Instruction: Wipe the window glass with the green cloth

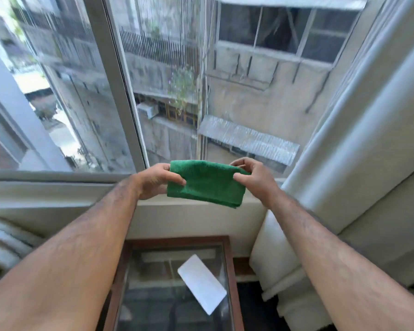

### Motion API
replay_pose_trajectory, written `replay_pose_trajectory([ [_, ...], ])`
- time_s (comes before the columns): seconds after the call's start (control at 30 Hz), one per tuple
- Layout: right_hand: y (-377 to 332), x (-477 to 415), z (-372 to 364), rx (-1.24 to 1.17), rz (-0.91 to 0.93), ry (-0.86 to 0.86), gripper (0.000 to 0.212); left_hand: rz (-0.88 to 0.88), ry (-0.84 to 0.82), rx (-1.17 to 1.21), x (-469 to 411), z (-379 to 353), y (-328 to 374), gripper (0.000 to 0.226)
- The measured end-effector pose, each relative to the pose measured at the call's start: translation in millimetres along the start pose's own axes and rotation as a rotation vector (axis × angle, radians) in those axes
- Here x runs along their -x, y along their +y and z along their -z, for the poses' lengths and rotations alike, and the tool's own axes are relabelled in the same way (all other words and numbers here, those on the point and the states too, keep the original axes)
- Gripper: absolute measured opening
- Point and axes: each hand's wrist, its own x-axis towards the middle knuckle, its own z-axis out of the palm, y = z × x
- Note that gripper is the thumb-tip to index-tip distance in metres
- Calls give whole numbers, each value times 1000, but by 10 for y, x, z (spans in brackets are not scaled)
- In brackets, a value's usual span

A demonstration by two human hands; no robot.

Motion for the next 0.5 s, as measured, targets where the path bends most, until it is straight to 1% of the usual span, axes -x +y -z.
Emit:
replay_pose_trajectory([
  [0.07,-339,-44,162,-2,45,-3,30,-79,7,8,124,67,412,63],
  [0.13,-672,-132,313,34,90,14,34,-172,66,-11,245,133,837,62],
  [0.23,-1181,-296,516,153,90,-51,25,-288,218,-29,434,284,1392,61],
  [0.3,-1559,-356,622,193,101,-81,19,-373,280,-74,580,392,1746,64],
  [0.33,-1753,-363,656,193,119,-72,17,-419,307,-104,658,447,1914,61],
  [0.43,-2206,-400,702,179,199,-3,16,-559,378,-174,852,562,2341,36],
  [0.5,-2433,-437,743,167,253,63,17,-634,408,-184,926,604,2604,27],
])
